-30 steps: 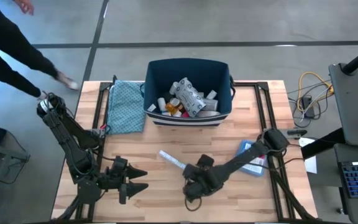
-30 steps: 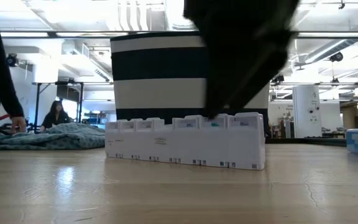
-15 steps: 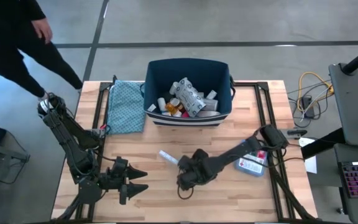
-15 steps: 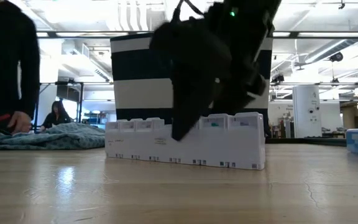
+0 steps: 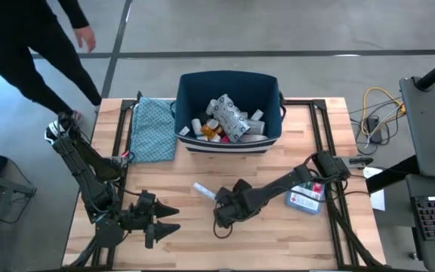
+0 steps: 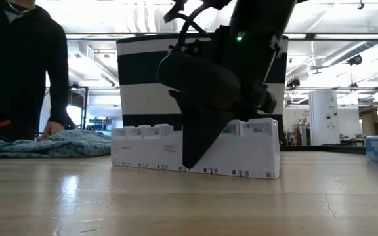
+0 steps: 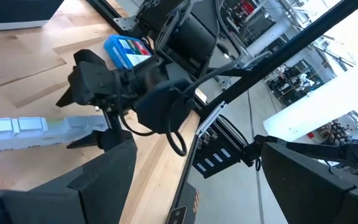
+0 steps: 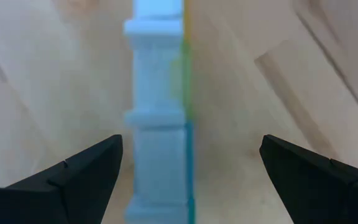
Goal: Pick & place medical supplies in basket/bin
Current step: Put the medicine organizer into the bin
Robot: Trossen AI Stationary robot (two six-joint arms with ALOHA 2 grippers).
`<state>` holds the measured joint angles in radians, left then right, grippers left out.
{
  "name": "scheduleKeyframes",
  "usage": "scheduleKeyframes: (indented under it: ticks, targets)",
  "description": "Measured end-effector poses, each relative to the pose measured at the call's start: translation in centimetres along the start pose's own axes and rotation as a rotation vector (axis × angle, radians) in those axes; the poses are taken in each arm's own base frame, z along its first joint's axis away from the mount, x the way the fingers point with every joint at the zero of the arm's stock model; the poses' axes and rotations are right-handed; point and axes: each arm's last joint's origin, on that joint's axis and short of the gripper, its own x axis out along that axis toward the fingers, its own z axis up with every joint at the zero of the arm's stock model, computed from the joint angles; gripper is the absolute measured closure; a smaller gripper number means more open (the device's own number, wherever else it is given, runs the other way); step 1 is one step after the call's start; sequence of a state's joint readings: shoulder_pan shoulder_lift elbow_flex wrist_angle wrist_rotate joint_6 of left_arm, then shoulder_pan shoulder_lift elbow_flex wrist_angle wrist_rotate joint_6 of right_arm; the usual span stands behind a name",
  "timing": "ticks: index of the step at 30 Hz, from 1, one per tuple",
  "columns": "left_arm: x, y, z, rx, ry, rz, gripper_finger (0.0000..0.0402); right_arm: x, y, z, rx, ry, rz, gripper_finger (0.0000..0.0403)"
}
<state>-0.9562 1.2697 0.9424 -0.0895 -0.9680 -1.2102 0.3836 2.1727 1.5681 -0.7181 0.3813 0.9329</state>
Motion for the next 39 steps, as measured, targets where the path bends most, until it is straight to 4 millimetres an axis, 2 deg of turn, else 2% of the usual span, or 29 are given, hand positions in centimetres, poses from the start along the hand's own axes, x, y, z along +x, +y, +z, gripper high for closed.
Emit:
scheduleKeyframes:
  ticks: [5,8,14,19,22,24,26,29,35,37,39]
  targets:
    - [0.0,0.0,0.0,0.0,0.0,0.0,0.0078,0.4,-0.3,-0.3,-0.004,0.008,-0.015,0.0039]
    - [0.0,0.0,0.0,0.0,0.0,0.0,0.0078,0.6,-0.5,-0.4,0.01,0.026,-0.009,0.0062]
    - [0.0,0.0,0.0,0.0,-0.001,0.001,0.0078,0.3,-0.3,-0.2,0.01,0.028,-0.002,0.0152]
    - [0.0,0.0,0.0,0.0,-0.001,0.001,0.0078,-1.3,0.5,1.3,0.014,-0.011,0.05,0.0246]
    - [0.0,0.0,0.0,-0.016,-0.002,-0.003,0.0078,-4.5,1.6,3.1,0.0,-0.095,0.119,0.0307]
    - [-0.2,-0.2,-0.1,-0.037,0.003,-0.017,0.0078,-9.0,2.3,4.5,-0.018,-0.248,0.152,0.033]
    - [-0.5,-0.4,-0.2,-0.042,0.012,-0.031,0.0078,-14.0,2.0,6.0,-0.021,-0.424,0.124,0.0331]
    - [-0.8,-0.5,-0.5,-0.042,0.028,-0.044,0.0078,-19.8,-0.4,8.0,0.017,-0.581,0.02,0.0331]
    - [-0.8,-0.6,-0.5,-0.041,0.02,-0.042,0.0078,-26.6,-6.8,12.2,0.095,-0.74,-0.129,0.0331]
    - [-0.8,-0.6,-0.4,-0.041,0.017,-0.041,0.0078,-27.9,-9.1,13.3,0.088,-0.748,-0.172,0.0331]
    - [-0.8,-0.6,-0.4,-0.042,0.015,-0.04,0.0078,-27.9,-11.2,14.6,0.084,-0.739,-0.24,0.0331]
